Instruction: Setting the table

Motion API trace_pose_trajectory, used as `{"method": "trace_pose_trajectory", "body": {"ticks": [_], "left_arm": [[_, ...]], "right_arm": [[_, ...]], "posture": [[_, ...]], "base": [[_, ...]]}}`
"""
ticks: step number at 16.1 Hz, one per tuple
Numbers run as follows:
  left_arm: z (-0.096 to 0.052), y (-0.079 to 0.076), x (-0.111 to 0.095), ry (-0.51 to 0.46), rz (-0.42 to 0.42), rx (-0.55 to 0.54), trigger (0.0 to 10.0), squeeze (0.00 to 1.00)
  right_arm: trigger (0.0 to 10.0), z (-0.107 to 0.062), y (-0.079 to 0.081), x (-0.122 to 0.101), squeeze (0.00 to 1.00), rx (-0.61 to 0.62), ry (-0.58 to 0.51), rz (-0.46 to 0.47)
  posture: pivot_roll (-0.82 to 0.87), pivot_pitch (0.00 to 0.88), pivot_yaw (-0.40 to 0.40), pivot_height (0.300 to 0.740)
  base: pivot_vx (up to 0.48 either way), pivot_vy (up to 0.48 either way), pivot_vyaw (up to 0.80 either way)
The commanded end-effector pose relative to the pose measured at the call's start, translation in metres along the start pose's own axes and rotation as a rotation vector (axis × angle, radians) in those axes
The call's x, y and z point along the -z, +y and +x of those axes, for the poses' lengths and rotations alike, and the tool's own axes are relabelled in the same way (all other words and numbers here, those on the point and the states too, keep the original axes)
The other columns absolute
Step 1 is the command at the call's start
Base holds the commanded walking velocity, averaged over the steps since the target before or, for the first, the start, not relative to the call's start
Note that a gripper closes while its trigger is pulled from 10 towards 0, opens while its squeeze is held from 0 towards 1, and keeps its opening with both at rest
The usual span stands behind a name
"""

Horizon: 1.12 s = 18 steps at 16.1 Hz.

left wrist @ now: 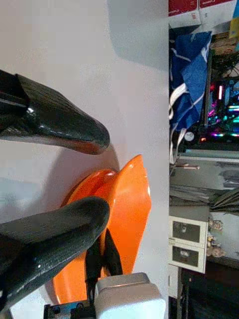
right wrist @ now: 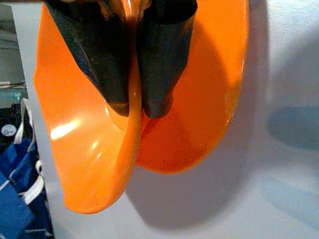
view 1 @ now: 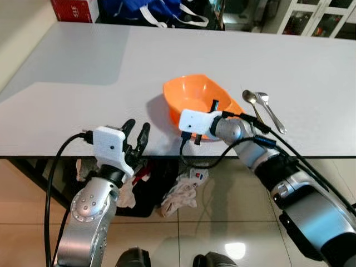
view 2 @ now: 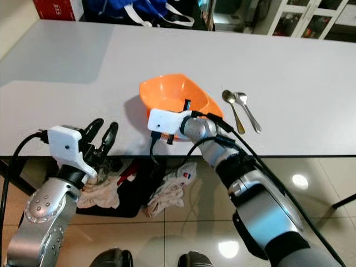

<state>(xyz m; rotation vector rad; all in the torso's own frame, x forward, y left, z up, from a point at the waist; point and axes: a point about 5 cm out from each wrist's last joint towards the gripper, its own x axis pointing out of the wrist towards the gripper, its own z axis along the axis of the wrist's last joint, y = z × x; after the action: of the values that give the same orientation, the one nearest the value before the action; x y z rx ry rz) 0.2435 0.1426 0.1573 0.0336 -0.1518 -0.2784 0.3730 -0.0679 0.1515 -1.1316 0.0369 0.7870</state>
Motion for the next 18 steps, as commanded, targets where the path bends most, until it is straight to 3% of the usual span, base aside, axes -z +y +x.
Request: {"method": "trace_pose_trajectory", "body": {"ticks": [1,2,4,10,15,18], "left_arm": [[-0.001,-0.002,-0.005,-0.014,0.007,-0.001,10.0,0.0],[-0.001,-0.002,-0.006,-0.016,0.008,-0.003,10.0,0.0],[0.001,-0.002,-0.007,-0.021,0.007,-0.002,10.0,0.0],[0.004,-0.001,-0.008,-0.028,0.012,-0.001,10.0,0.0],[0.007,-0.001,-0.009,-0.037,0.009,0.007,10.0,0.0],[0.009,-0.001,-0.01,-0.043,0.008,0.01,10.0,0.0]], "right_arm": [[10.0,0.0,-0.001,0.004,0.0,-0.031,0.036,-0.002],[10.0,-0.001,0.0,0.006,0.0,-0.052,0.057,-0.009],[10.0,-0.003,0.001,0.008,1.0,-0.095,0.072,0.0],[10.0,-0.021,-0.003,-0.006,1.0,-0.232,-0.042,0.094],[10.0,-0.039,-0.011,-0.005,1.0,-0.248,-0.067,0.142],[10.0,-0.047,-0.018,-0.01,1.0,-0.226,-0.171,0.285]], "posture": [[-0.06,0.137,-0.053,0.74],[-0.06,0.137,-0.052,0.74],[-0.06,0.135,-0.052,0.74],[-0.06,0.114,-0.053,0.74],[-0.08,0.098,-0.046,0.74],[-0.07,0.095,-0.046,0.74]], "base": [[0.0,0.0,0.0],[0.0,0.0,0.0],[0.0,0.0,0.0],[0.0,0.0,0.0],[0.0,0.0,0.0],[0.0,0.0,0.0]]}}
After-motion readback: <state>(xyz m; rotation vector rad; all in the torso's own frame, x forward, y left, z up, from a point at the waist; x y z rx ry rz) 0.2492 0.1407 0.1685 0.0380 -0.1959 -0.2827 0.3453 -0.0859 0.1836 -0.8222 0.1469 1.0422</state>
